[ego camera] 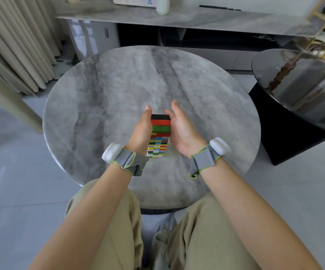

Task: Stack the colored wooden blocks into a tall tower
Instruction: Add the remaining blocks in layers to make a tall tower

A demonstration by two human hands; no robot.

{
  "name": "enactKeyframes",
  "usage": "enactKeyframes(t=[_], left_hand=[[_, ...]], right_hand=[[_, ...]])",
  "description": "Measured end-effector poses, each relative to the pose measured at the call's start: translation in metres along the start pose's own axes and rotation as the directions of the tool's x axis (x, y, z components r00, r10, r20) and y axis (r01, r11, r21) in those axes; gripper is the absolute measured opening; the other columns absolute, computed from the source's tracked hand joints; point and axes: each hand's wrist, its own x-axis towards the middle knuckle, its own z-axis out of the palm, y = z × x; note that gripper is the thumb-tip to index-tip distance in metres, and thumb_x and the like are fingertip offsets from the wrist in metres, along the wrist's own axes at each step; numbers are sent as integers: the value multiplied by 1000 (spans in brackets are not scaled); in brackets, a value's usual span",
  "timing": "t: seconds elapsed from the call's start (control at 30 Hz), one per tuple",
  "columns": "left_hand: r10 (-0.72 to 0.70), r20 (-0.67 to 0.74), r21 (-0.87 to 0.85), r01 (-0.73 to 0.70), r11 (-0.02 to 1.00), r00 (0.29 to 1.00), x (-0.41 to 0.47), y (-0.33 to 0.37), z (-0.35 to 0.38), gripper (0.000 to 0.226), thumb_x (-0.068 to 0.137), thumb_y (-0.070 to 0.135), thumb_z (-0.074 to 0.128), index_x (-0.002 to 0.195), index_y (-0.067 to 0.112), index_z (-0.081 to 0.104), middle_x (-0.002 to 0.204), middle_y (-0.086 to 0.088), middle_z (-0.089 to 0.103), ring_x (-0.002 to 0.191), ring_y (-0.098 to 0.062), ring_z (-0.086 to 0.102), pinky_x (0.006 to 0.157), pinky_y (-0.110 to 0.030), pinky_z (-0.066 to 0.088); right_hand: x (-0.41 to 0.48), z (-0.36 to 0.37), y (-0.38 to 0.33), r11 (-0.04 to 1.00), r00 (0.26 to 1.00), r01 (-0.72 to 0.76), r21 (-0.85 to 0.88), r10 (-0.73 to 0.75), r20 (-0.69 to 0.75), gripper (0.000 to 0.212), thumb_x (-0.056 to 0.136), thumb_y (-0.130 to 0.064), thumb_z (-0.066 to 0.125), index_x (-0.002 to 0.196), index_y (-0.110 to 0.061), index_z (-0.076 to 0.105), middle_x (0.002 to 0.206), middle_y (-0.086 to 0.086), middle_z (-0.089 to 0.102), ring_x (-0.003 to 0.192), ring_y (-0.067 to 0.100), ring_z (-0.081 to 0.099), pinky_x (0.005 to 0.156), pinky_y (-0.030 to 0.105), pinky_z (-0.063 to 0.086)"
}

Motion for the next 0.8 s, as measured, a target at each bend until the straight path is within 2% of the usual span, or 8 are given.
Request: enactKeyframes(t=[0.2, 0.27, 0.33, 0.37, 0.43, 0.5, 0.63, 0.8], left_hand=[[-4, 57, 23, 2, 1000, 998, -6, 2, -2, 41, 101, 45, 24, 89, 17, 52, 78, 4, 57, 48, 0, 63, 50, -15, 49], [29, 85, 121, -40, 992, 996, -6, 3, -7, 36, 100, 47, 25, 113, 21, 47, 100, 10, 54, 82, 8, 66, 69, -6, 45], [116, 135, 308, -153, 939, 984, -2, 8, -23, 56, 94, 47, 43, 142, 20, 32, 137, 9, 42, 131, -1, 40, 95, -12, 27], [179, 170, 445, -237, 863, 969, 1, 10, -34, 70, 89, 43, 56, 146, 20, 25, 148, 8, 33, 138, -5, 29, 100, -16, 22], [259, 280, 619, -380, 687, 924, 9, 11, -52, 90, 75, 30, 76, 147, 19, 24, 151, 6, 31, 137, -2, 27, 104, -17, 22], [267, 352, 654, -440, 615, 897, 14, 10, -62, 95, 67, 21, 83, 145, 19, 28, 147, 5, 38, 129, 2, 33, 102, -16, 26], [287, 401, 664, -492, 563, 870, 19, 5, -64, 89, 65, 17, 84, 141, 17, 37, 134, 1, 54, 119, 0, 45, 101, -16, 34], [346, 410, 656, -536, 531, 844, 24, 3, -61, 87, 67, 16, 83, 140, 20, 36, 117, 8, 59, 110, 0, 51, 81, 7, 32]], right_hand=[[-3, 0, -1, 998, 1000, -20, 62, 19, 17, 68, 97, -56, 19, 150, -15, 10, 144, 6, 41, 84, 2, 57, 61, 17, 46], [-5, -4, -3, 999, 1000, 28, 41, -28, -8, 62, 98, -50, 21, 148, -13, 19, 141, -1, 41, 106, 5, 53, 79, 12, 44], [-5, -14, -7, 990, 990, 113, -87, -120, -76, 58, 95, -43, 39, 145, -16, 27, 148, -3, 35, 132, 10, 35, 97, 16, 26], [-5, -21, -9, 961, 977, 165, -222, -190, -94, 60, 91, -36, 50, 145, -18, 28, 150, -2, 32, 138, 10, 28, 102, 19, 22], [-4, -38, -8, 801, 949, 262, -538, -315, -7, 68, 87, -14, 63, 144, -15, 27, 150, 2, 32, 140, 11, 27, 113, 24, 21], [-1, -48, -4, 630, 944, 303, -715, -304, 131, 78, 79, -9, 72, 143, -14, 28, 148, 2, 36, 137, 8, 30, 115, 23, 20], [4, -48, 0, 524, 941, 317, -790, -274, 196, 83, 72, -14, 79, 142, -14, 34, 143, 2, 43, 132, 10, 38, 109, 19, 26], [9, -49, 0, 475, 937, 321, -820, -288, 200, 77, 72, -18, 79, 138, -15, 41, 139, 2, 48, 128, 11, 42, 101, 14, 28]])
